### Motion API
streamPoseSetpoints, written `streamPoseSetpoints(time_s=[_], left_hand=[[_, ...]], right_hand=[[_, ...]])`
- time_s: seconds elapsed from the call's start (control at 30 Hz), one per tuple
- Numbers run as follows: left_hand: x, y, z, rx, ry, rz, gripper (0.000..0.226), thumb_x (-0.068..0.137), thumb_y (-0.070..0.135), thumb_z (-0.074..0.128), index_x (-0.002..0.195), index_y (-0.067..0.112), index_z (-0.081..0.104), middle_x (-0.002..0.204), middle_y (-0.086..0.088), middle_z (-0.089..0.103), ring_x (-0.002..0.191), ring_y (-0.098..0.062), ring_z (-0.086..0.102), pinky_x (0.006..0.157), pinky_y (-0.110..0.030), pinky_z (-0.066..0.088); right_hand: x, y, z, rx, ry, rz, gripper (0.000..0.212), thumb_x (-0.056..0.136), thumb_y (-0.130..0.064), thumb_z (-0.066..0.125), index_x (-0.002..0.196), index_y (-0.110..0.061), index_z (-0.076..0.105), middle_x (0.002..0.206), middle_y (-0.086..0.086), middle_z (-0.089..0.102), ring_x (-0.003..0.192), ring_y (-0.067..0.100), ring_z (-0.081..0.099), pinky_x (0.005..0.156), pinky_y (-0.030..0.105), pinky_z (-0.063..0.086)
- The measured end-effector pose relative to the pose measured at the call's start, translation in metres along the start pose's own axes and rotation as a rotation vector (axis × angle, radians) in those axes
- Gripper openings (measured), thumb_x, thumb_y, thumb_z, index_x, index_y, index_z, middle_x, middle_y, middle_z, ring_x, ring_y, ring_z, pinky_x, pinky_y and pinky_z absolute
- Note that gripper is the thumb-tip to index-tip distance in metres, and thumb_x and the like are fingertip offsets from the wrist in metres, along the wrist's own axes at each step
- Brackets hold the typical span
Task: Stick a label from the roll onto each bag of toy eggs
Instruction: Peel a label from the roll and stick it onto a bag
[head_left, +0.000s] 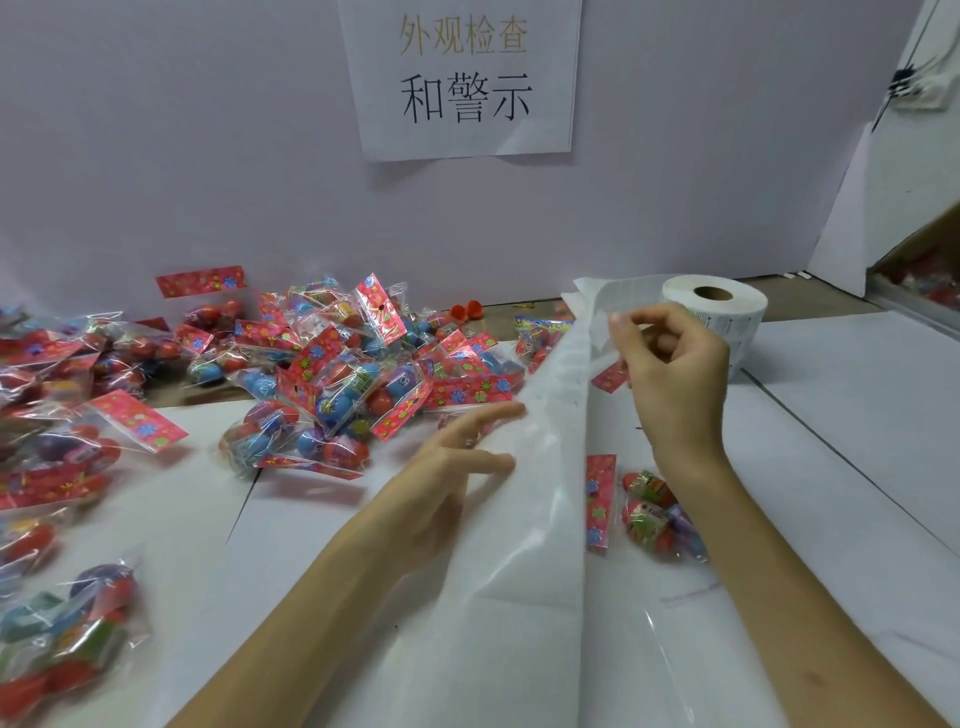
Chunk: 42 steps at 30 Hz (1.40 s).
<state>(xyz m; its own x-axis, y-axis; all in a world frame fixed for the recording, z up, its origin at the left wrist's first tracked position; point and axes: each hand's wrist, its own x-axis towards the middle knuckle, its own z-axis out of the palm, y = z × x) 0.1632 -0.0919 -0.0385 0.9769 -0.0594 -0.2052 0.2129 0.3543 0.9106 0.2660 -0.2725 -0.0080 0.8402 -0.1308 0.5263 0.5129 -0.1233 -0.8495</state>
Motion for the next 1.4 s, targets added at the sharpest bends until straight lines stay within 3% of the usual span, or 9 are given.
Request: streamPoseSetpoints(time_s=[0.1, 0.2, 0.3, 0.43, 0.7, 1.0, 1.17, 1.27, 1.4], left_hand=[[-0.005, -0.006, 0.006, 0.186, -0.264, -0.077, 0.041, 0.099, 0.010, 0.060, 0.132, 0.031, 0.069, 0.141, -0.005, 0.058, 0.110, -0.045, 0.057, 0.088, -0.052, 0.052], [-0.010, -0.011, 0.007, 0.420, -0.518, -0.160, 0.039, 0.103, 0.034, 0.054, 0.141, 0.038, 0.061, 0.128, -0.001, 0.067, 0.099, -0.031, 0.049, 0.103, -0.050, 0.043], [-0.011, -0.003, 0.001, 0.422, -0.596, -0.215, 0.040, 0.107, 0.043, 0.047, 0.145, 0.037, 0.057, 0.057, 0.004, 0.054, 0.051, -0.008, 0.048, 0.056, -0.022, 0.056], [-0.006, 0.005, -0.009, 0.426, -0.352, -0.060, 0.039, 0.105, 0.049, 0.045, 0.129, 0.032, 0.071, 0.052, 0.005, 0.021, 0.044, -0.011, 0.024, 0.049, -0.021, 0.049], [0.006, 0.007, -0.014, 0.325, 0.344, 0.386, 0.050, 0.081, 0.051, 0.064, 0.118, 0.019, 0.071, 0.056, 0.003, 0.053, 0.046, -0.011, 0.045, 0.048, -0.023, 0.047], [0.002, 0.003, -0.008, 0.458, 0.343, 0.480, 0.020, 0.077, 0.039, 0.075, 0.086, 0.023, 0.080, 0.079, 0.002, 0.077, 0.063, -0.006, 0.064, 0.050, -0.015, 0.046], [-0.001, 0.008, -0.008, 0.212, 0.296, 0.307, 0.025, 0.075, 0.039, 0.076, 0.089, 0.019, 0.082, 0.085, -0.005, 0.074, 0.073, -0.016, 0.060, 0.056, -0.021, 0.047], [-0.002, 0.010, -0.007, 0.111, 0.212, 0.219, 0.034, 0.076, 0.041, 0.073, 0.101, 0.020, 0.081, 0.083, 0.003, 0.071, 0.074, -0.009, 0.060, 0.063, -0.023, 0.048], [0.000, 0.011, -0.005, 0.099, 0.249, 0.207, 0.045, 0.076, 0.042, 0.072, 0.113, 0.018, 0.079, 0.082, 0.001, 0.071, 0.078, -0.015, 0.058, 0.062, -0.025, 0.049]], right_hand=[[-0.002, -0.004, 0.001, 0.126, -0.072, -0.018, 0.010, 0.094, -0.021, 0.071, 0.086, -0.018, 0.067, 0.063, -0.001, 0.069, 0.049, 0.015, 0.061, 0.055, 0.032, 0.052], [-0.006, -0.008, 0.005, 0.179, -0.186, -0.008, 0.006, 0.093, -0.014, 0.072, 0.089, -0.016, 0.068, 0.072, 0.003, 0.075, 0.055, 0.020, 0.070, 0.055, 0.024, 0.052], [-0.008, -0.008, 0.008, 0.186, -0.270, 0.004, 0.008, 0.091, -0.008, 0.074, 0.096, -0.011, 0.070, 0.079, 0.005, 0.076, 0.063, 0.022, 0.074, 0.060, 0.021, 0.054], [-0.009, -0.008, 0.010, 0.200, -0.403, 0.008, 0.022, 0.088, 0.001, 0.073, 0.107, -0.009, 0.069, 0.079, 0.004, 0.077, 0.070, 0.020, 0.076, 0.069, 0.020, 0.055], [-0.014, -0.007, 0.011, 0.128, -0.632, -0.011, 0.045, 0.086, 0.006, 0.071, 0.116, -0.027, 0.069, 0.093, 0.001, 0.075, 0.088, 0.019, 0.075, 0.084, 0.026, 0.056], [-0.028, -0.005, 0.021, -0.089, -0.748, -0.174, 0.037, 0.084, -0.019, 0.082, 0.117, -0.030, 0.069, 0.089, -0.008, 0.074, 0.079, 0.010, 0.069, 0.070, 0.024, 0.055], [-0.029, 0.000, 0.024, -0.130, -0.678, -0.165, 0.033, 0.084, -0.017, 0.081, 0.114, -0.026, 0.070, 0.094, -0.012, 0.069, 0.077, 0.006, 0.066, 0.065, 0.015, 0.050], [-0.025, 0.001, 0.025, -0.070, -0.628, -0.056, 0.008, 0.089, -0.017, 0.077, 0.093, -0.022, 0.072, 0.085, -0.010, 0.071, 0.071, 0.007, 0.065, 0.067, 0.022, 0.052], [-0.023, -0.002, 0.025, 0.059, -0.604, 0.008, 0.011, 0.092, -0.014, 0.073, 0.082, -0.017, 0.070, 0.077, -0.001, 0.071, 0.067, 0.018, 0.067, 0.068, 0.033, 0.055]])
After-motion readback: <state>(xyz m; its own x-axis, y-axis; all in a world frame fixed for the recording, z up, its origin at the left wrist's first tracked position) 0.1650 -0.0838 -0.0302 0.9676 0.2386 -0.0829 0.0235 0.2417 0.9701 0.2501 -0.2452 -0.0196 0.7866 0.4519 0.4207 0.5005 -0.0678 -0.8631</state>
